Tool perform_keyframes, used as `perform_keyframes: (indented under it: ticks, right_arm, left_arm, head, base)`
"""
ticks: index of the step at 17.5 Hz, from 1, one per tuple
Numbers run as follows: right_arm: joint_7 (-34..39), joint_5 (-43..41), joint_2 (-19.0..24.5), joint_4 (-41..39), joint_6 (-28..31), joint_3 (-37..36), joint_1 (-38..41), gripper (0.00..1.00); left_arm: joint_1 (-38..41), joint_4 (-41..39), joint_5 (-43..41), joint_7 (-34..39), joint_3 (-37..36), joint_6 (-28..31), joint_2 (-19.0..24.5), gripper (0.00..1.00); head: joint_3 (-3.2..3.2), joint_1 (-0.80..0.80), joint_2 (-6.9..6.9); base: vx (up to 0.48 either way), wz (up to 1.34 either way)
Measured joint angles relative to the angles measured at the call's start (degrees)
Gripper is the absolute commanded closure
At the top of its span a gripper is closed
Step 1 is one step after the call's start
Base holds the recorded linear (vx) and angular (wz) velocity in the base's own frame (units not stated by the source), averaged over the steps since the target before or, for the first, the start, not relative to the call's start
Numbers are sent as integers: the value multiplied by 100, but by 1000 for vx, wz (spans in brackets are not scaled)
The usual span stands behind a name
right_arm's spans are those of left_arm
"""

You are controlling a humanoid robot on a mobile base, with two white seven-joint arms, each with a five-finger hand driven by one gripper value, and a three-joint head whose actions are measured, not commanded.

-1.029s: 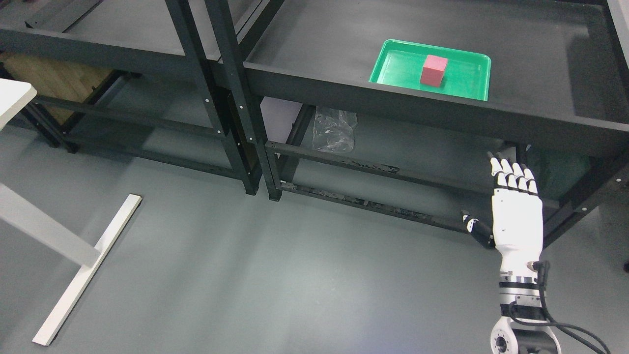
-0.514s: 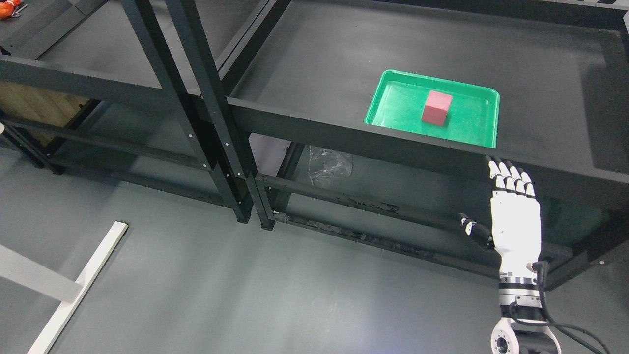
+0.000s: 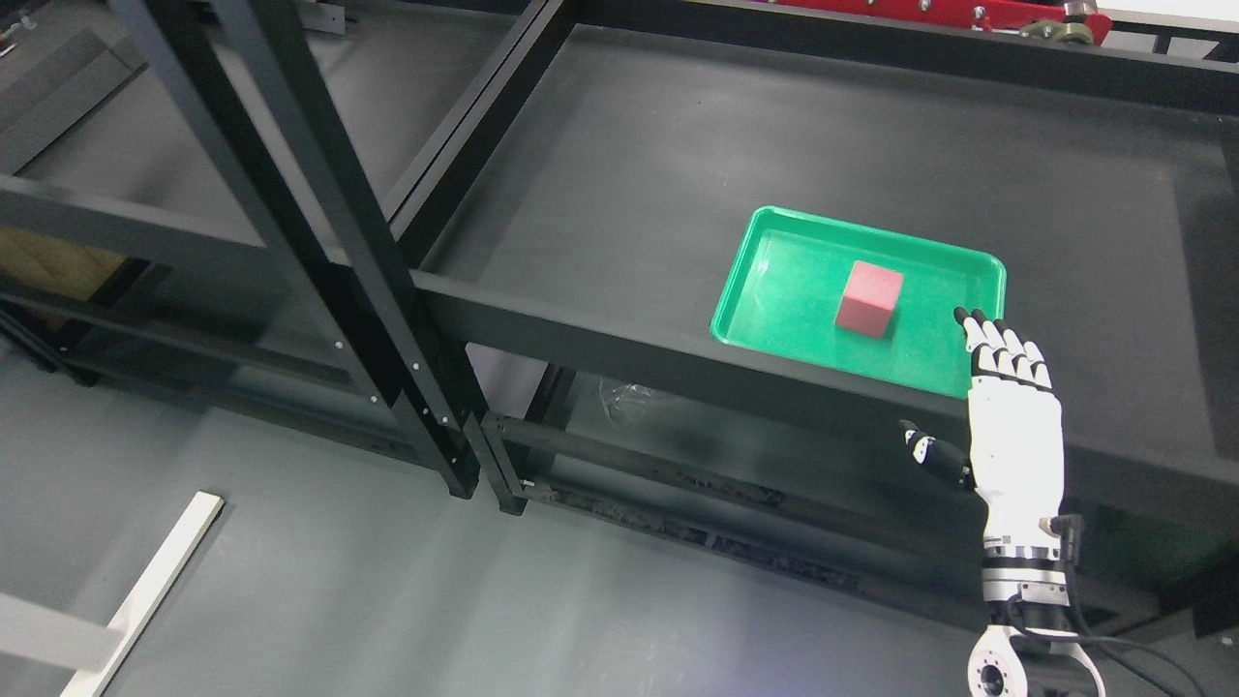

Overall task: Pick pink block from left shelf to tray
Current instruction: 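Approach the green tray and move the right hand beside the pink cube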

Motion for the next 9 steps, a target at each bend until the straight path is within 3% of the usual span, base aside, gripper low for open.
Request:
perform_keyframes:
  ticks: [9]
  right_arm:
    - [845,14,0,7,-29,5,59,5]
  left_arm:
    - [1,0,0,0,0,0,0,0]
  head:
    - [0,0,0]
  base:
    - [263,-26]
